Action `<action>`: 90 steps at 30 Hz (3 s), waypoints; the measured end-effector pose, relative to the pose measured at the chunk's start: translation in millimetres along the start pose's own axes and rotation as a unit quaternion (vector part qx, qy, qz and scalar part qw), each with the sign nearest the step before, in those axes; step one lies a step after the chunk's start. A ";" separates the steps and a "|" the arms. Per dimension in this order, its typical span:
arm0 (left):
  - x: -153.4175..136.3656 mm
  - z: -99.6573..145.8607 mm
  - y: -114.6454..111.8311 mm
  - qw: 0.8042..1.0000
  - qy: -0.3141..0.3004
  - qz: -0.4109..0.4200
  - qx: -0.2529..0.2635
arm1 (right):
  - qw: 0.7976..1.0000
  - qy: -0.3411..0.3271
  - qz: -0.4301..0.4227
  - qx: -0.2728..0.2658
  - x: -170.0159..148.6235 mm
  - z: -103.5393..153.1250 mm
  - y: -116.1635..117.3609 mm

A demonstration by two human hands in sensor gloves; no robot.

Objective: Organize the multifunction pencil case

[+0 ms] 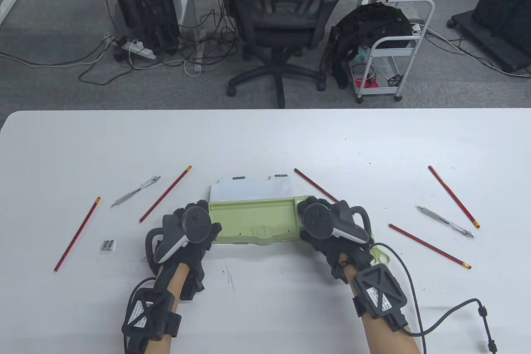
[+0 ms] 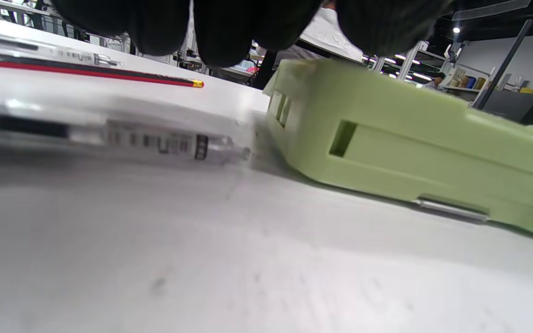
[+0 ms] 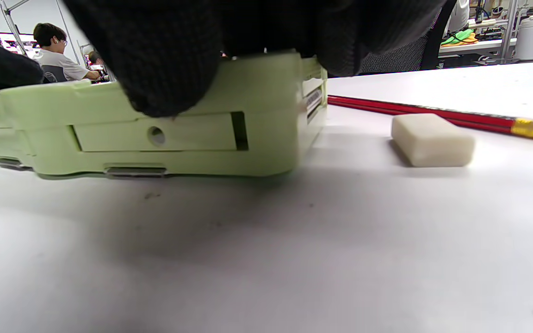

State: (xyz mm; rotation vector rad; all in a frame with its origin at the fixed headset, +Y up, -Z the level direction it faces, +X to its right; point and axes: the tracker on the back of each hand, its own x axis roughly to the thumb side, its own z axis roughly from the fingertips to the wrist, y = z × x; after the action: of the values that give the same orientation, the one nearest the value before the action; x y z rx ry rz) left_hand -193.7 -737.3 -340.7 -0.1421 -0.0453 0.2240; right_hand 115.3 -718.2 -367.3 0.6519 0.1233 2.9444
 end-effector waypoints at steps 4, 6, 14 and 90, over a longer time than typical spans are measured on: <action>-0.3 -1.1 -0.7 1.000 -0.003 -0.002 -0.005 | 1.000 0.000 0.002 0.000 0.8 0.2 0.2; 1.7 -0.5 -1.4 1.000 -0.007 -0.018 -0.003 | 1.000 0.001 0.004 0.000 1.5 0.2 0.2; 7.5 -0.5 -1.5 0.998 -0.017 -0.053 -0.009 | 1.000 0.001 0.006 0.000 2.2 0.7 0.3; 6.8 -1.5 0.2 0.998 -0.004 -0.057 -0.028 | 0.910 0.283 0.287 0.098 -233.0 63.8 -5.7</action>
State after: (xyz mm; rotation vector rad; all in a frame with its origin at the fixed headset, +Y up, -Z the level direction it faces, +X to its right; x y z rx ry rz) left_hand -187.0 -735.7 -342.0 -0.1939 -0.0675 0.1102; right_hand 352.6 -741.3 -406.9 -0.2338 0.3342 3.6359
